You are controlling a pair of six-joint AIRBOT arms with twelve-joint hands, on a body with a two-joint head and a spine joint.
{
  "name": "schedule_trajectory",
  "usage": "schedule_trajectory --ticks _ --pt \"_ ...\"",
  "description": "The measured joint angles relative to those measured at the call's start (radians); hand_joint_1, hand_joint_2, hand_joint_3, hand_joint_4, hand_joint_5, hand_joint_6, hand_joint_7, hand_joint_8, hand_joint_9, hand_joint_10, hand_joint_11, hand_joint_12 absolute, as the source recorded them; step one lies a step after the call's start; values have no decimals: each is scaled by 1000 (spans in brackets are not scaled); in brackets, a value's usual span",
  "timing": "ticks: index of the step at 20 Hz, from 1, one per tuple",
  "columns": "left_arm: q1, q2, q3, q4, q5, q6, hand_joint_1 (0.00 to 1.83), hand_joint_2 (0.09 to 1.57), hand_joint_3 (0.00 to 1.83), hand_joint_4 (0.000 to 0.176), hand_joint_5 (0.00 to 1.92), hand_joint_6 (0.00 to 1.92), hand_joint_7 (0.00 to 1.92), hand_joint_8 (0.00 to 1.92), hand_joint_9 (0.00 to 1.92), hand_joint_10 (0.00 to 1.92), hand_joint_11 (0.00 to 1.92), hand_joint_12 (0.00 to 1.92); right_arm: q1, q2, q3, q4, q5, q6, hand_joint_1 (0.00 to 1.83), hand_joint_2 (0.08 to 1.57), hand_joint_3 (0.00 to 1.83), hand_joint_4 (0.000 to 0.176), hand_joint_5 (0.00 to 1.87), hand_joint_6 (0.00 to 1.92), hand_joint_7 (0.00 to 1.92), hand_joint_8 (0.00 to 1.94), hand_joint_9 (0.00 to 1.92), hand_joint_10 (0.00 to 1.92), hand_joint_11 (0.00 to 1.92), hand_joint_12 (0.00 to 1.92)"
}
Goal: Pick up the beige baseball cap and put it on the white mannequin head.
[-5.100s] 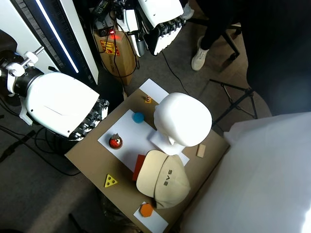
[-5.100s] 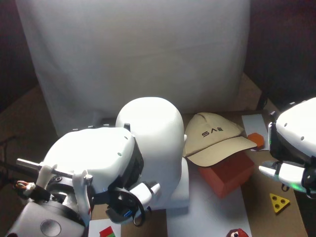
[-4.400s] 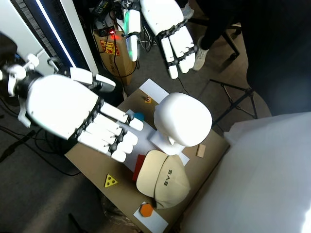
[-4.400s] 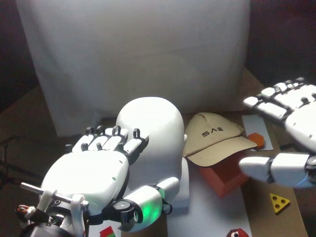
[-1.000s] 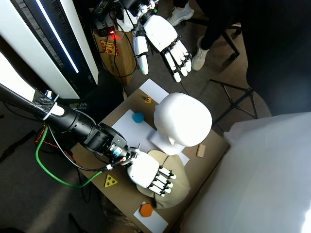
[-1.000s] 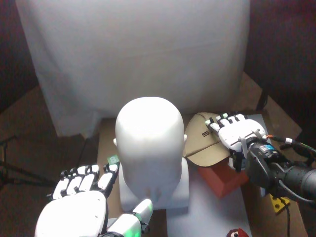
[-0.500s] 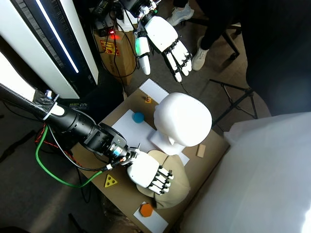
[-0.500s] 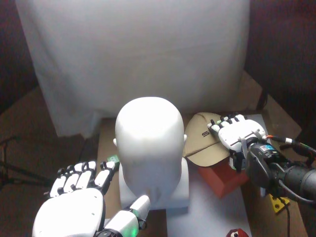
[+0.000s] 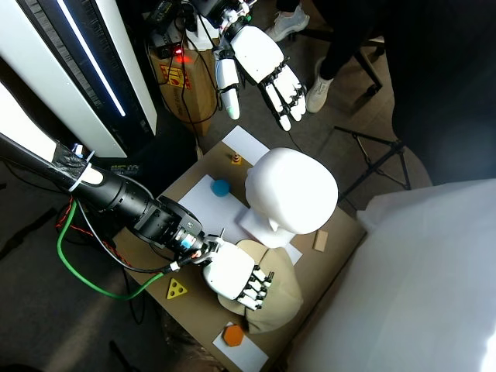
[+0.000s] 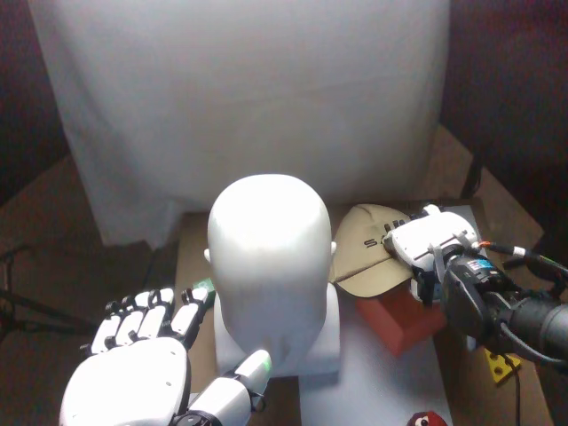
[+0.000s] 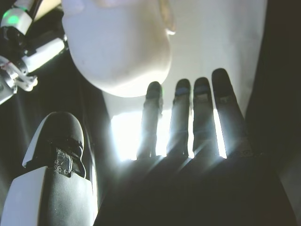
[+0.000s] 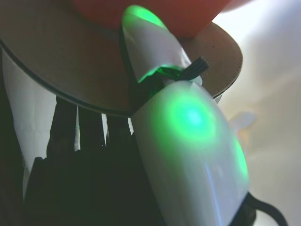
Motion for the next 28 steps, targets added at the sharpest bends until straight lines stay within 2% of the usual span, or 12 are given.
schedule_trajectory --ticks 1,4,11,13,21,23,26,28 --pt "0 0 -1 0 -1 0 0 1157 2 121 147 1 90 2 54 0 0 426 2 0 0 -1 6 2 1371 1204 0 0 834 1033 742 1340 734 1537 744 1669" --pt "1 -1 -5 0 -5 -2 0 1157 1 121 146 0 90 1 53 0 0 427 8 1 5 -3 30 3 1348 1190 1 0 872 1055 743 1287 791 1513 824 1588" --pt "10 -1 -7 0 -13 -17 0 1157 1 120 143 0 86 1 44 0 0 365 12 -11 50 -12 36 17 1345 1203 1 0 831 1073 750 1324 754 1561 759 1586" --pt "15 -1 -7 26 -13 -20 0 1157 0 120 143 0 86 1 44 0 0 379 20 -11 56 -23 65 15 1346 1203 0 0 831 1066 760 1328 746 1561 753 1584" --pt "30 -1 -42 34 -38 -42 0 1159 1 119 144 0 84 0 45 0 0 404 138 24 56 -29 330 41 1349 1197 0 0 853 1040 764 1321 751 1546 767 1553" --pt "33 1 -46 43 -39 -45 0 1159 0 120 144 0 85 0 44 0 0 402 164 64 12 -18 353 40 1349 1197 0 0 849 1043 765 1320 752 1546 767 1549" --pt "37 15 -51 66 -40 -50 0 1159 1 120 144 0 88 1 44 0 0 402 210 167 -175 -65 386 34 1348 1198 0 0 851 1044 757 1322 756 1544 771 1551" --pt "40 23 -56 71 -44 -57 0 1159 0 119 144 0 92 3 51 3 0 405 243 206 -302 -121 495 64 1349 1198 0 0 844 1049 760 1323 756 1544 758 1550"
